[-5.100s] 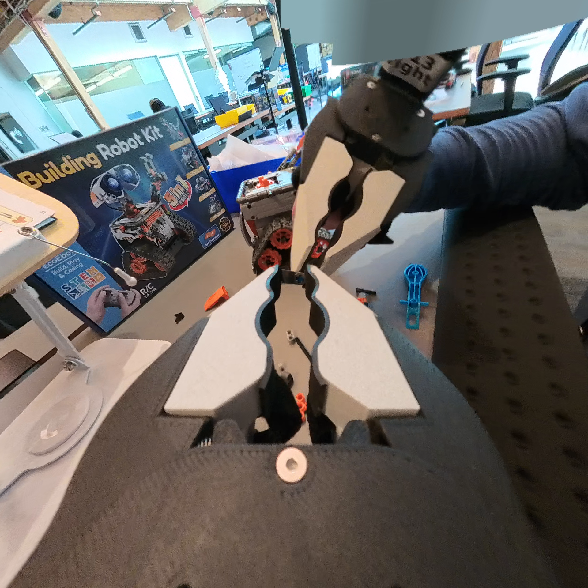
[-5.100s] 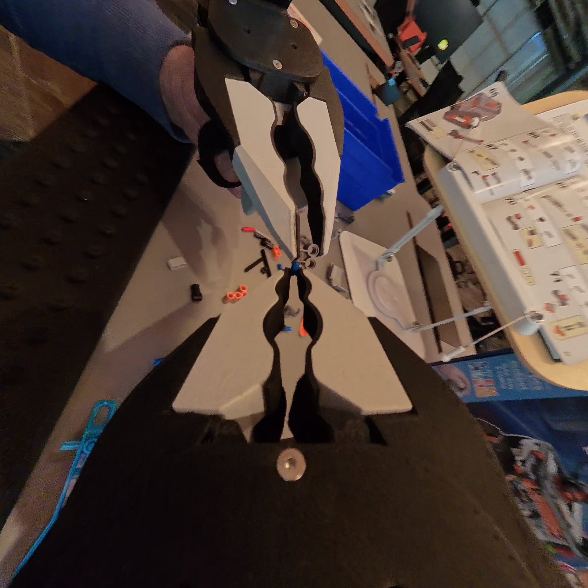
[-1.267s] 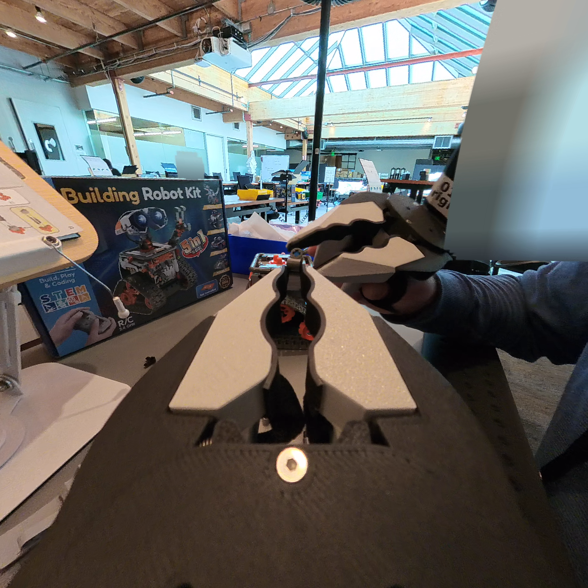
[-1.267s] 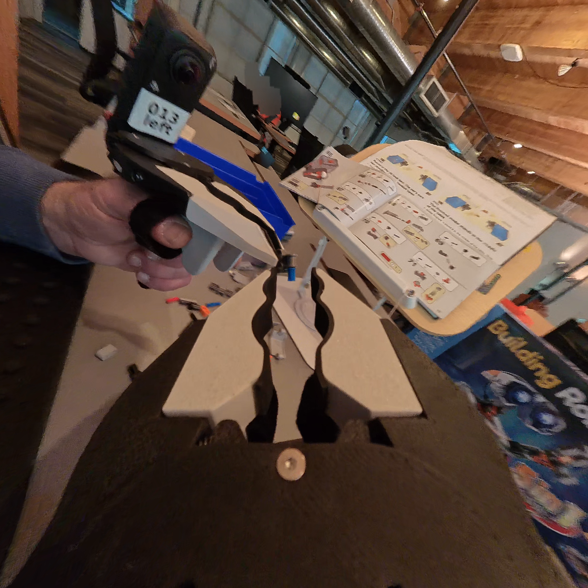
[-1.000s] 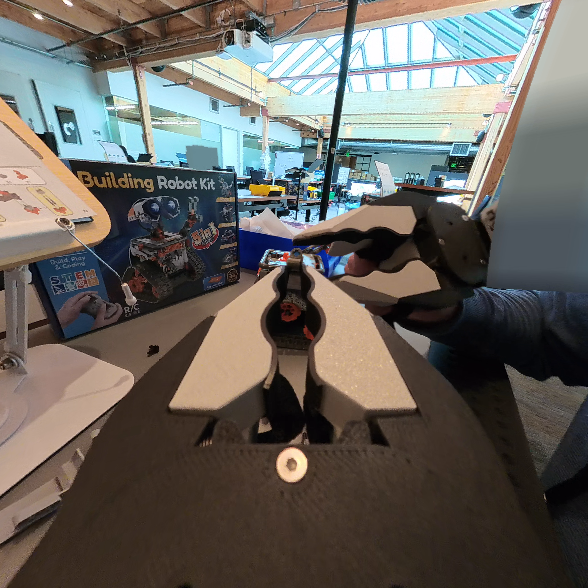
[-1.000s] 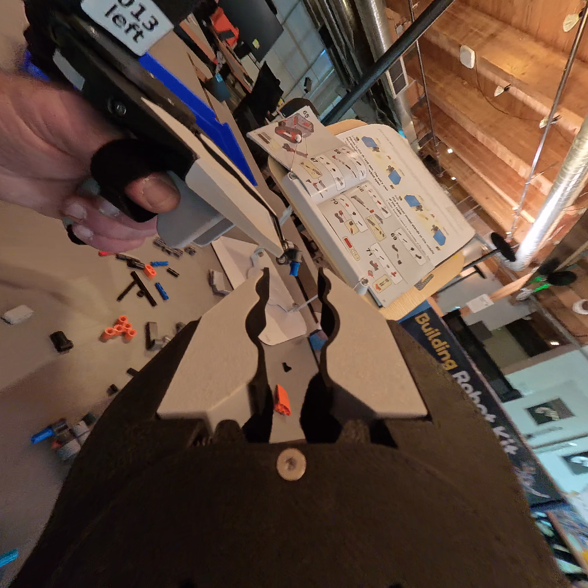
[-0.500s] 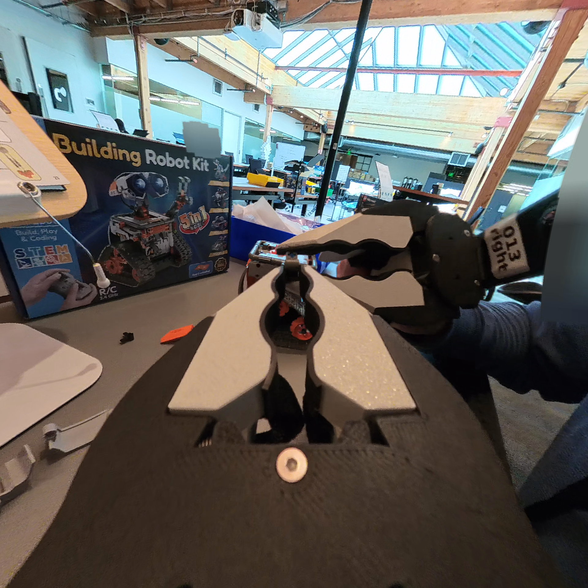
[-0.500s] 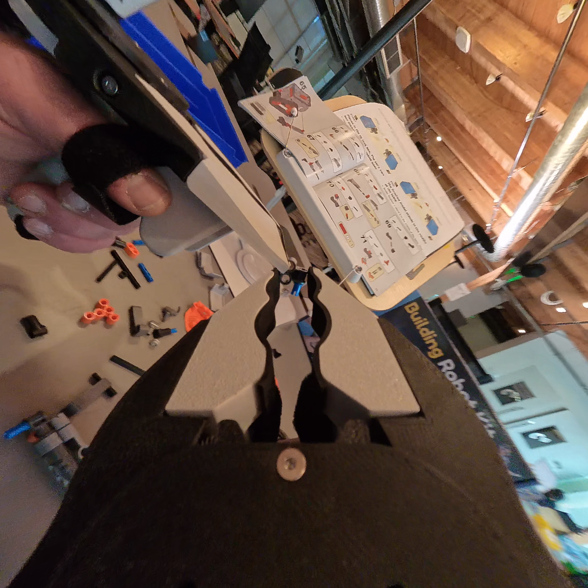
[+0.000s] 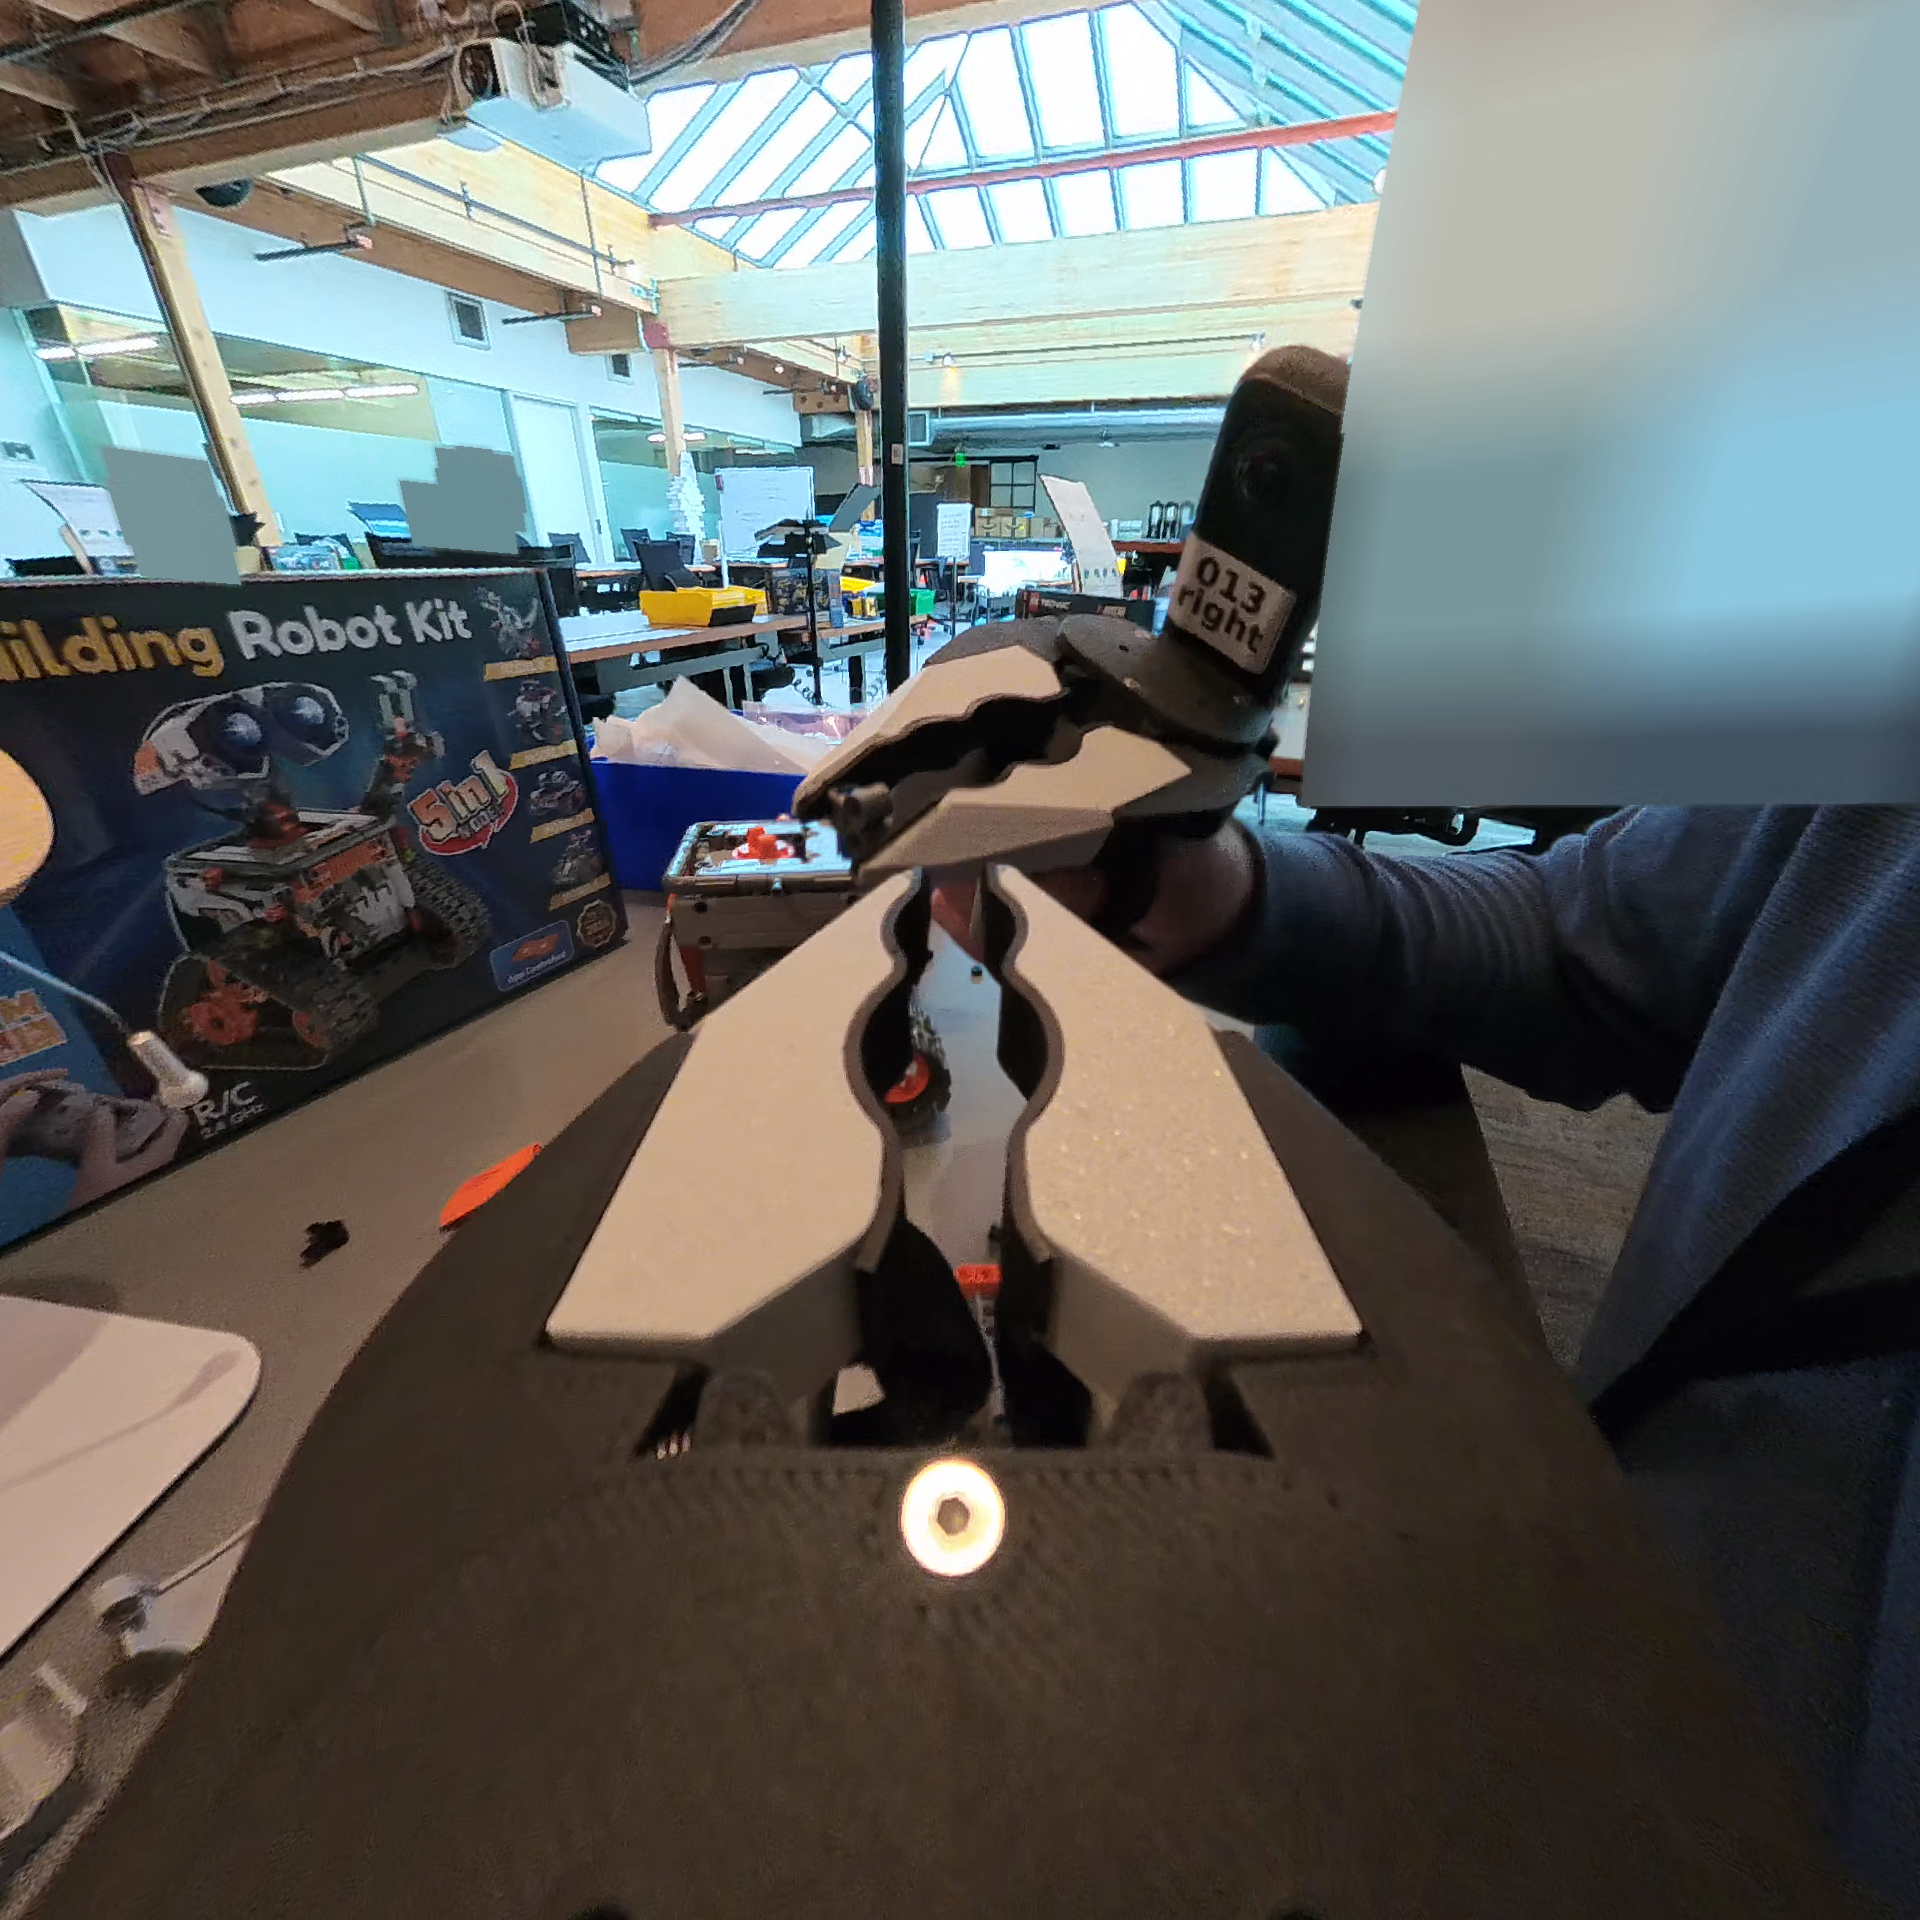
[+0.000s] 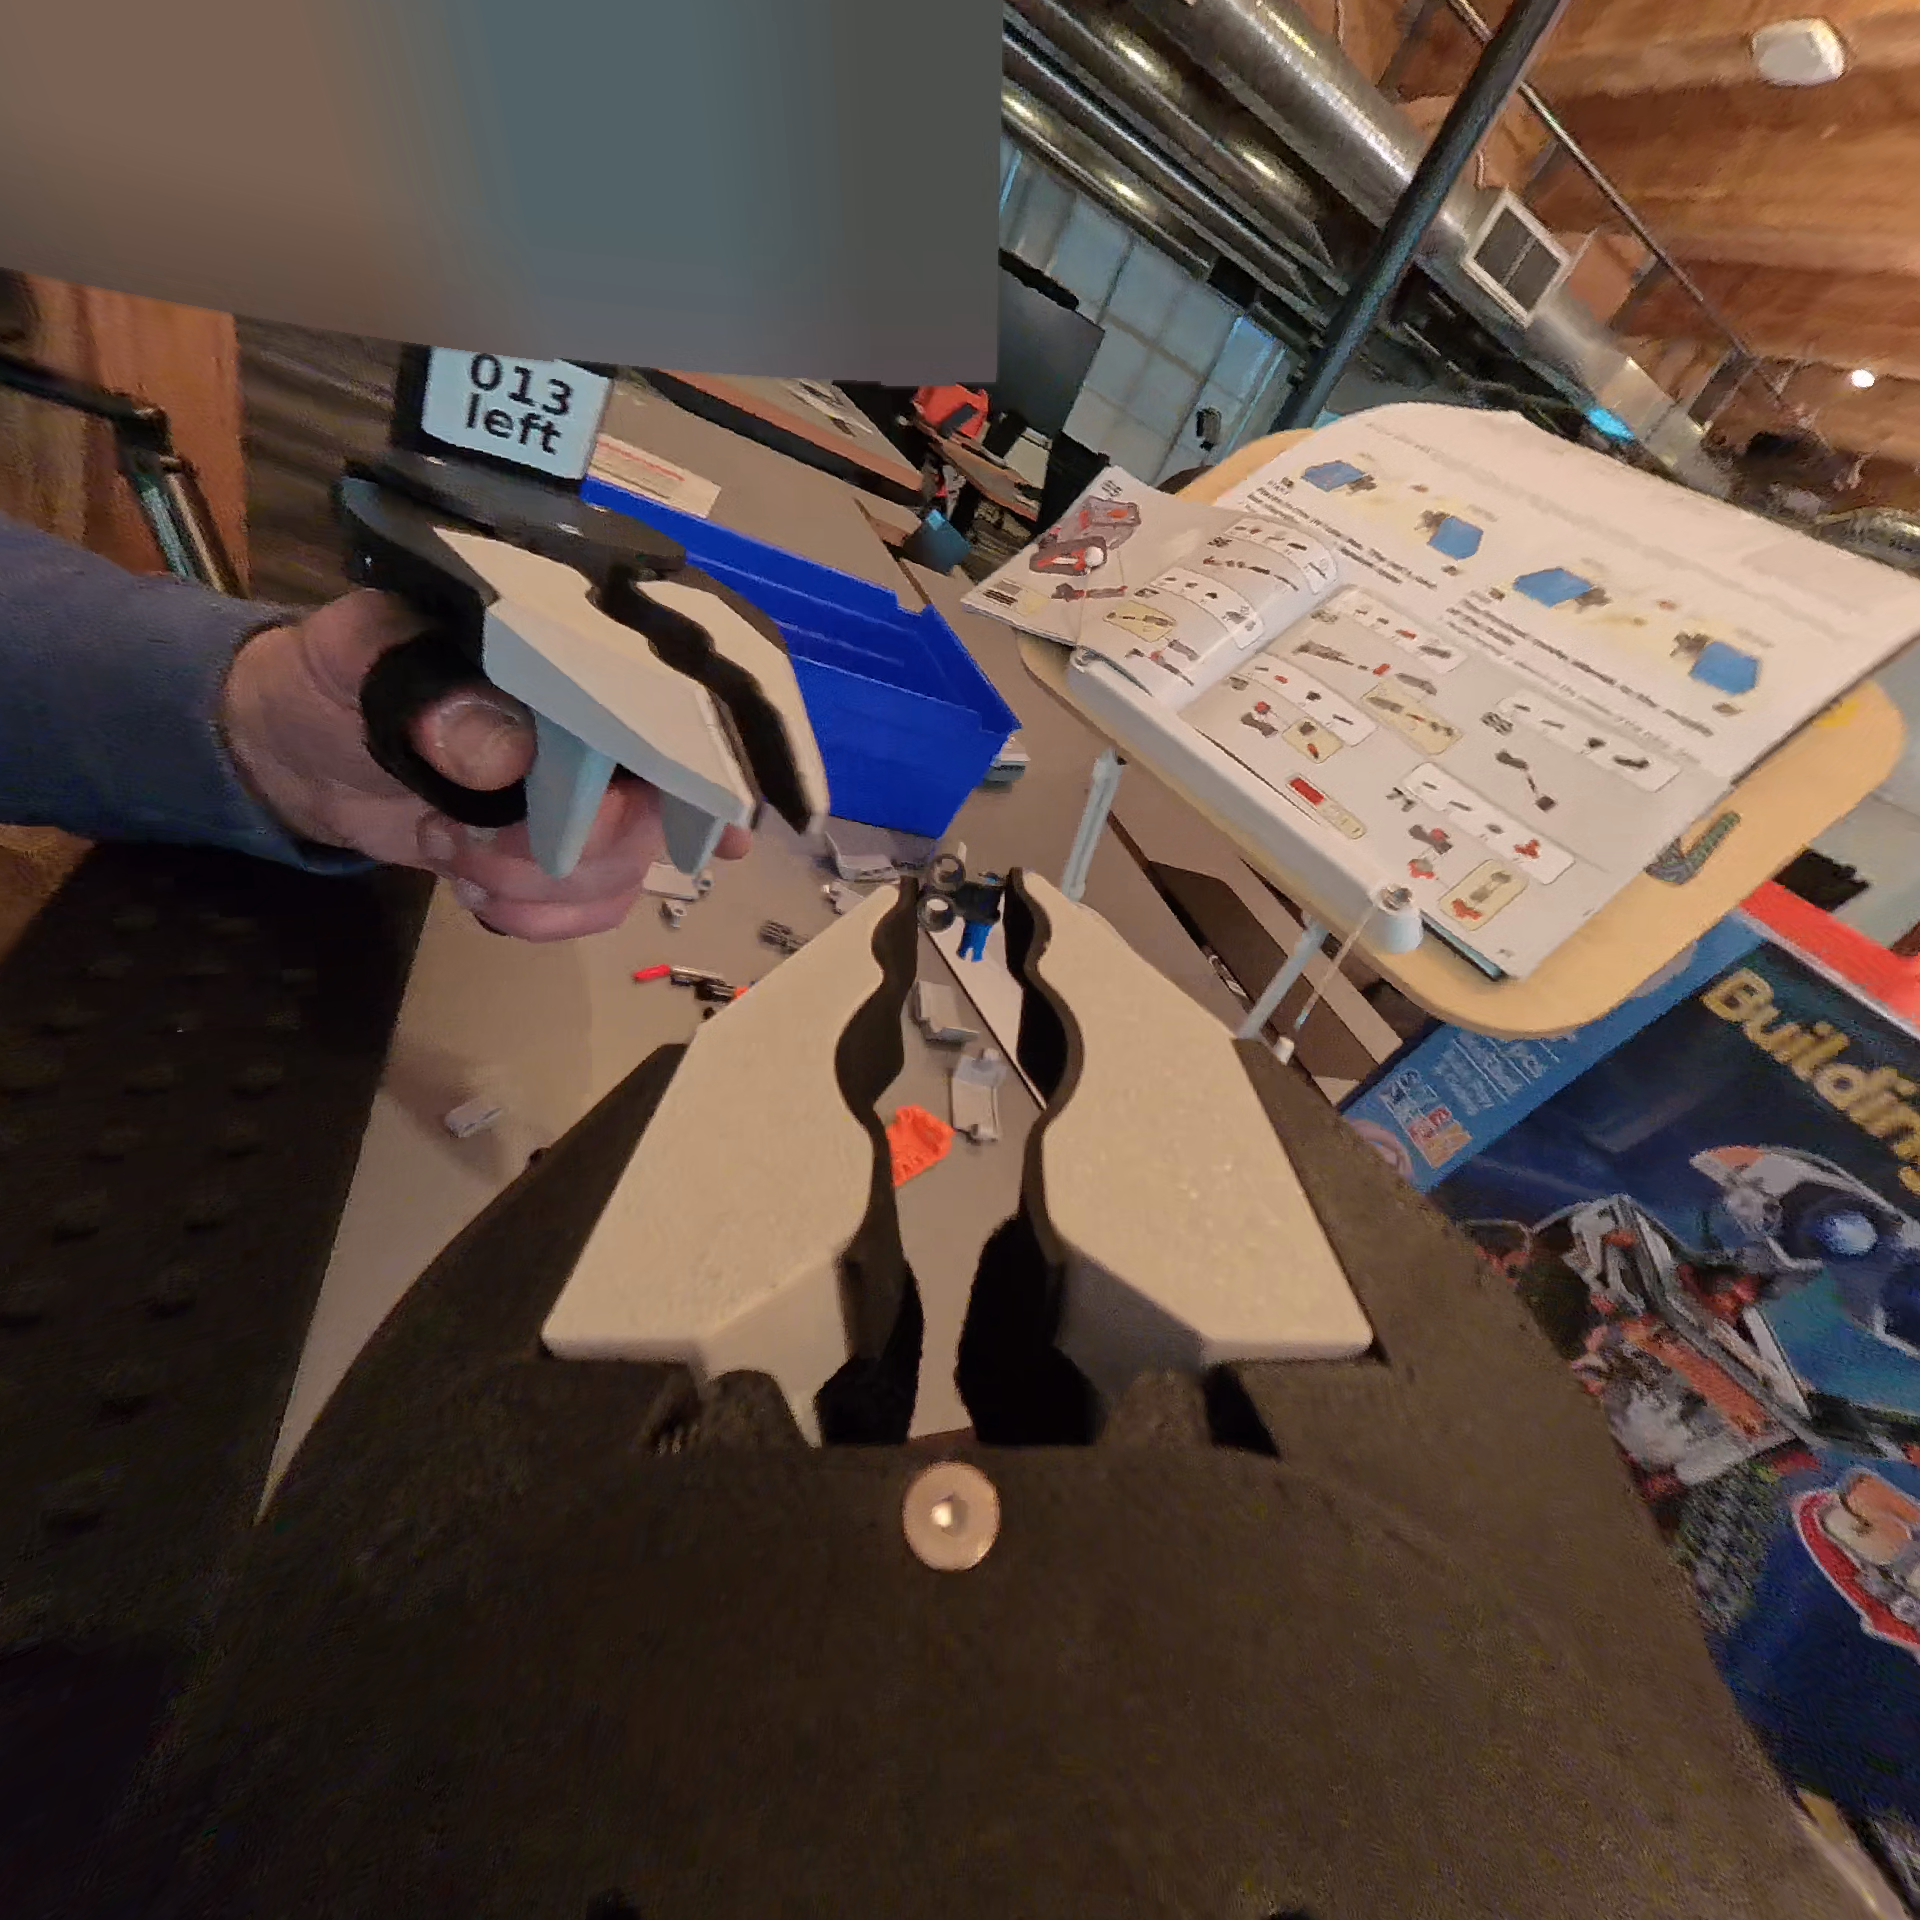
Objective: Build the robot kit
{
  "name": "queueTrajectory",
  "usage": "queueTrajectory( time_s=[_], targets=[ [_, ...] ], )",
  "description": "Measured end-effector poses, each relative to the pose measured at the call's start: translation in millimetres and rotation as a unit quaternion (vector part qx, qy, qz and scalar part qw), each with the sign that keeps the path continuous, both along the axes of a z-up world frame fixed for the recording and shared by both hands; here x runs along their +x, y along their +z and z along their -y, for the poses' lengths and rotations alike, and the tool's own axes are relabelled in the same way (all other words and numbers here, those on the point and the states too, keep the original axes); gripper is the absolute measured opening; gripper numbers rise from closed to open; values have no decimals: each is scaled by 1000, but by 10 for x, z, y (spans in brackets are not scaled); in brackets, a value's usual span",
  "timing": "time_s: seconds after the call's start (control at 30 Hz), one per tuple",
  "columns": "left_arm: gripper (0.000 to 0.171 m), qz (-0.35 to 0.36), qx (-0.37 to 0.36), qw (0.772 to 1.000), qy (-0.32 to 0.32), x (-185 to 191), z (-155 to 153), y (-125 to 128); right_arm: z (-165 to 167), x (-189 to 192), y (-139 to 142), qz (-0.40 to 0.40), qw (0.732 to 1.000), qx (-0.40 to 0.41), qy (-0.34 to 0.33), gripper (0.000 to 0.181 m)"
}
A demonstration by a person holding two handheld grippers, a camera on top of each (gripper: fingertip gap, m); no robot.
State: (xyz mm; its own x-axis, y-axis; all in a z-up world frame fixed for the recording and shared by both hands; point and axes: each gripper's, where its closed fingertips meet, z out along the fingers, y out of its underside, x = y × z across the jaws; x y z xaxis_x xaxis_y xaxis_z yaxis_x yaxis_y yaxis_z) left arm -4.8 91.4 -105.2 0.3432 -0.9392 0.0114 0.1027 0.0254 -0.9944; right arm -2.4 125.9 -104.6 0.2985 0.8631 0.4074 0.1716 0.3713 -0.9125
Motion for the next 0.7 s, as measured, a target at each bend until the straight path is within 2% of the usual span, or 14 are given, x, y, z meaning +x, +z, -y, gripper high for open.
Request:
queueTrajectory(
  time_s=[0.17,0.23,0.33,0.53,0.6,0.7],
  targets=[
    [0,-91,23,994,62,-201,-199,-162,-91,225,0,-2,1000,-13,-17,14],
    [0,-152,49,984,79,-287,-236,-269,-119,304,-38,6,1000,-16,-25,14],
    [0,-229,51,968,91,-405,-290,-486,-153,396,-81,5,999,-32,-27,15],
    [10,-394,35,916,71,-540,-296,-1090,-177,415,-241,37,998,-47,-16,15],
    [12,-424,25,904,51,-529,-254,-1241,-179,409,-281,43,997,-56,-11,15],
    [12,-444,20,894,57,-593,-318,-1331,-177,410,-318,45,997,-69,-2,14]
  ],
)
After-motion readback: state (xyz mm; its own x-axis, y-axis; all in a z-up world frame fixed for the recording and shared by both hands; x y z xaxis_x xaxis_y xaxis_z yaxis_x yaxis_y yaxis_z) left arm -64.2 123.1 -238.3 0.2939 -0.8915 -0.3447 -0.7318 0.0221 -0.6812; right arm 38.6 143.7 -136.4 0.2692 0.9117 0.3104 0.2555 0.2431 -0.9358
